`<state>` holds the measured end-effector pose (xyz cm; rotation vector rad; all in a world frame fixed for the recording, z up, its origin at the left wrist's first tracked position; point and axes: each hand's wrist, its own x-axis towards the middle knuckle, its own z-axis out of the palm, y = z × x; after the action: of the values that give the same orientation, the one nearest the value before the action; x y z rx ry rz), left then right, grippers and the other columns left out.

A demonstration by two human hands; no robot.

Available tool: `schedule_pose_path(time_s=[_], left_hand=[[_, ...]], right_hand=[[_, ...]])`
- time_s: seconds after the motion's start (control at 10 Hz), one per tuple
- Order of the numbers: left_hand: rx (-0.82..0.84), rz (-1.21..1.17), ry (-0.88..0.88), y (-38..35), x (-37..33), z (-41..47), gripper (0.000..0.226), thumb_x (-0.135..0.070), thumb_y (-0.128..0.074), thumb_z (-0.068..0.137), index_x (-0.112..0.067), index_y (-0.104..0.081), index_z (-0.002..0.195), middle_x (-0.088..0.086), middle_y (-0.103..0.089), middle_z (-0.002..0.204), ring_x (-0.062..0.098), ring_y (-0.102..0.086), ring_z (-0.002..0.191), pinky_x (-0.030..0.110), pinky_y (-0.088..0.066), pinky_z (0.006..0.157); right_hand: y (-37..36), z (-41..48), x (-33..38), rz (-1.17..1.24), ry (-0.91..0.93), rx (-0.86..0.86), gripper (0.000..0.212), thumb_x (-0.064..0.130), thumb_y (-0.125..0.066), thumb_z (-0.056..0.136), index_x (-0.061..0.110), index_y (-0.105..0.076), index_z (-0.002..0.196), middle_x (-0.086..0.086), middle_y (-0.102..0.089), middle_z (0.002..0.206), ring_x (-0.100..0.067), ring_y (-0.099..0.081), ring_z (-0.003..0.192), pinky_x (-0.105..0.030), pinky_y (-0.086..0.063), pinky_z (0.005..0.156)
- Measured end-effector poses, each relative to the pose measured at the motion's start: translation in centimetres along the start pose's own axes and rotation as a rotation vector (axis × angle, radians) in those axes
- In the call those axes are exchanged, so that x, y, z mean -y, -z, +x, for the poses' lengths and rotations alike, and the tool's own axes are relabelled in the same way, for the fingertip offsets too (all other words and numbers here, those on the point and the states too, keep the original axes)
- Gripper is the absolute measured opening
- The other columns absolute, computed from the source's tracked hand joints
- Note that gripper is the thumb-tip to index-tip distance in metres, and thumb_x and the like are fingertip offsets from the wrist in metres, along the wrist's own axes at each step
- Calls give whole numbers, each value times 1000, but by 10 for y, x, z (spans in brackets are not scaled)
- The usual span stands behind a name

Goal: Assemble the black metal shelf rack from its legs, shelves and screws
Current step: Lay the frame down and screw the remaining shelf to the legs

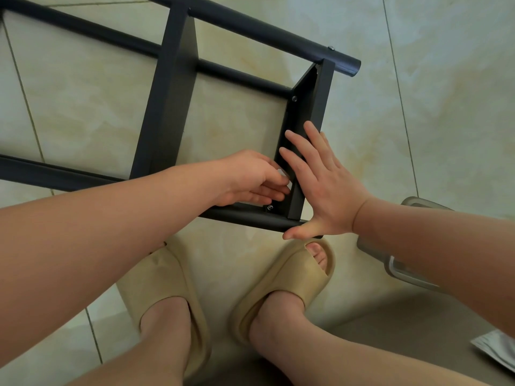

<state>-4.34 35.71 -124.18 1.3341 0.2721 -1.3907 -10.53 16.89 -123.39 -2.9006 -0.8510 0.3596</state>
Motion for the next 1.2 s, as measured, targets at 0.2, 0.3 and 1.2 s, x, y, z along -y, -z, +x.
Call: schedule_pose_path(time_s=[0.2, 0.3, 1.2], left_hand=[[8, -39, 34, 1, 0, -1, 3, -13, -65, 95, -13, -62, 96, 2, -76, 78, 12, -73, 72, 28, -57, 73], [16, 1, 47, -1, 1, -2, 4, -12, -64, 95, -12, -61, 97, 3, -75, 75, 13, -73, 71, 26, -57, 68], [64, 389, -54, 3, 0, -10, 11, -8, -60, 97, -14, -65, 89, 1, -74, 77, 13, -68, 75, 34, -55, 84]], right_hand=[[1, 0, 0, -8, 3, -3, 134, 98, -39, 69, -9, -36, 148, -29, -23, 160, -50, -4, 152, -60, -8, 124], [1, 0, 0, -11, 2, 0, 134, 99, -38, 68, -9, -36, 149, -29, -22, 161, -49, -3, 152, -59, -7, 124], [2, 0, 0, -21, -11, 33, 135, 98, -40, 67, -9, -35, 149, -28, -22, 161, -50, -3, 152, -60, -7, 124]])
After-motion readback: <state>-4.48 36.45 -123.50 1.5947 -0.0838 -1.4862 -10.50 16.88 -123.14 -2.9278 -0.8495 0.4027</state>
